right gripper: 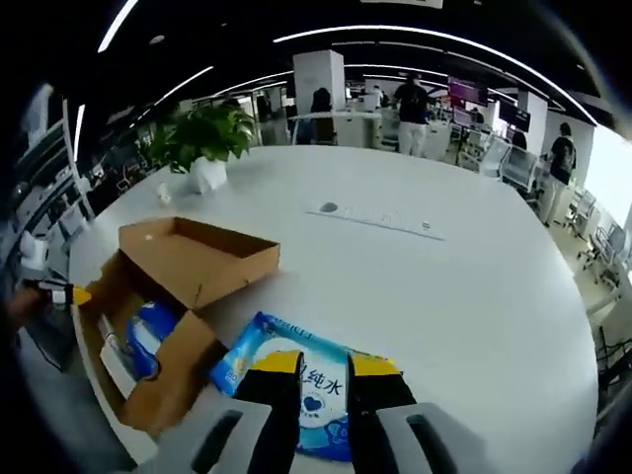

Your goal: Operate the shoe box by opening the lid, removing the specified soft item, and placing it in the target area until the item is outside and the box remains undamaged.

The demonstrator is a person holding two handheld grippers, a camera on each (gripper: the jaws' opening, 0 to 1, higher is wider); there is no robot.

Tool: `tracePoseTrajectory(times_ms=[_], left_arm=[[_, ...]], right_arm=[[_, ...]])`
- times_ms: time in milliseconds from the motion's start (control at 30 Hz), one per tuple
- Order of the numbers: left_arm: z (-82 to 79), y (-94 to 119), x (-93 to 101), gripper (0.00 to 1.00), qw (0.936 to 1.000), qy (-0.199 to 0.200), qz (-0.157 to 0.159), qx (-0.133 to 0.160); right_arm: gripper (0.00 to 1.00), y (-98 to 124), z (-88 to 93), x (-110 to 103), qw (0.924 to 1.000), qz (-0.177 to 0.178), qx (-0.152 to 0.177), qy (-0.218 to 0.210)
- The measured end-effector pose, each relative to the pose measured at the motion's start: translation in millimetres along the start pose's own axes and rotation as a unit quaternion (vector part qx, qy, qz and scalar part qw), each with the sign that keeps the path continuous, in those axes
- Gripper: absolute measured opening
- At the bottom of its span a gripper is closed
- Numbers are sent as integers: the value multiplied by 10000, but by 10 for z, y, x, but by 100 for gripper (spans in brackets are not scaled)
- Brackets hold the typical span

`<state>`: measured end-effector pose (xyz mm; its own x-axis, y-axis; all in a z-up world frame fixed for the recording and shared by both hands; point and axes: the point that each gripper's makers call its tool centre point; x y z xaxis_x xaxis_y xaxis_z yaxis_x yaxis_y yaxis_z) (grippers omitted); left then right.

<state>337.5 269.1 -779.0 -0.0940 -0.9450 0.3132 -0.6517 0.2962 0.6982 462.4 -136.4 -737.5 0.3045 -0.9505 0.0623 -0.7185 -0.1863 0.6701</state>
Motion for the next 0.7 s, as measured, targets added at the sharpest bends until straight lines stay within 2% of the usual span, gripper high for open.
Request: tracePoseTrajectory(times_ms=[167,333,533,700], left_arm=[[1,2,4,3,10000,-32,2,-18],[1,2,6,3,10000,-17,16,0],[0,0,9,3,10000,-13,14,0],[0,-3,6,3,10000,2,22,19]], right_arm=[[15,86,-169,-308,9986,-360,189,339],[17,225,-275,-722,9941,-806,312,651],[17,319,-326,-1127,9871,-1175,386,1014],[18,350,-308,-1431,9782,-1459,386,1427]])
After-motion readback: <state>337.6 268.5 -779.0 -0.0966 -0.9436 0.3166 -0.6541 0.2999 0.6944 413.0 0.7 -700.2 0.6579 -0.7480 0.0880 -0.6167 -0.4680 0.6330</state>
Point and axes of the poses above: the point that each gripper's makers call its tool centre point, and the gripper's own axes: y roughly backward along the fingers, x roughly to its right, z roughly out of its underside, and after that the axes turned 10 degrees about z, right-handed
